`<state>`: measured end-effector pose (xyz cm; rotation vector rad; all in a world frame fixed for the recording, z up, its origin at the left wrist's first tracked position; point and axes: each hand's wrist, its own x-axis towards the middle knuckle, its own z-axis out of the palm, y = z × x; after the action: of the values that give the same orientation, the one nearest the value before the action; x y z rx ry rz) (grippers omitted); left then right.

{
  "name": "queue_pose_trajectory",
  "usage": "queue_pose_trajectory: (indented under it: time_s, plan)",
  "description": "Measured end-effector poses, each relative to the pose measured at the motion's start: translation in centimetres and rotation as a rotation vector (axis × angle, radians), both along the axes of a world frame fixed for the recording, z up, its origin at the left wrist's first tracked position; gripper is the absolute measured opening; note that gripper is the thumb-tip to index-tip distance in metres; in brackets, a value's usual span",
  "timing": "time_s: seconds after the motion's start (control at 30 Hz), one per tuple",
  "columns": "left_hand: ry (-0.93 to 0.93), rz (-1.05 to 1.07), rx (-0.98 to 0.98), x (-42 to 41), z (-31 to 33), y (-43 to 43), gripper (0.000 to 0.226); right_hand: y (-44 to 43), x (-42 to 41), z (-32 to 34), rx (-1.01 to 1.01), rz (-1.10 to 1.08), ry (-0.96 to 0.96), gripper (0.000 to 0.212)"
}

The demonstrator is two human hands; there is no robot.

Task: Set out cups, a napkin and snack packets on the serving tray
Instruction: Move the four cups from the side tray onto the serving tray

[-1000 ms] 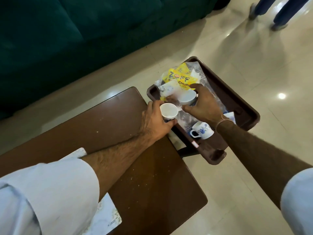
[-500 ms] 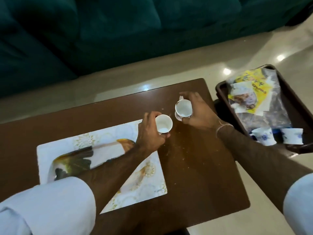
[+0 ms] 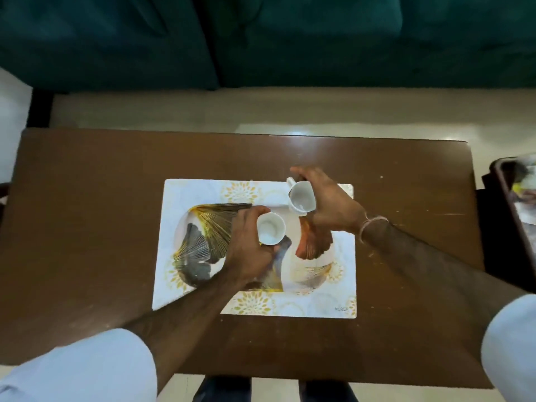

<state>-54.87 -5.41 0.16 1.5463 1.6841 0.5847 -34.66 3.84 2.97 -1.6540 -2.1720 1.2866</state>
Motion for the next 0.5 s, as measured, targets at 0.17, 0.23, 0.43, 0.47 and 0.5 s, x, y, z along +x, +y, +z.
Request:
queue_pose_trajectory:
  time_s: [0.17, 0.23, 0.43, 0.47, 0.5]
  plan:
    - [0.03, 0.064, -0.006, -3.5, -0.8, -2.5, 0.076, -0.4, -5.1, -1.2, -0.022, 0.128, -0.03, 0.102]
    - [0.025, 0.062, -0.013, -4.4, -1.2, -3.6, 0.078, -0.6, -6.7, -1.6, -0.036, 0.169, -0.019, 0.103]
    - [0.031, 0.033, 0.023, -6.0, -1.8, -5.5, 0.078, -1.2, -10.0, -2.5, -0.071, 0.275, 0.017, 0.1]
    - [0.031, 0.032, 0.027, -6.1, -1.9, -5.8, 0.078, -1.4, -10.4, -2.6, -0.075, 0.293, 0.022, 0.099]
    - [0.036, 0.031, 0.029, -6.1, -2.0, -6.0, 0.078, -1.5, -10.7, -2.8, -0.075, 0.311, 0.019, 0.098]
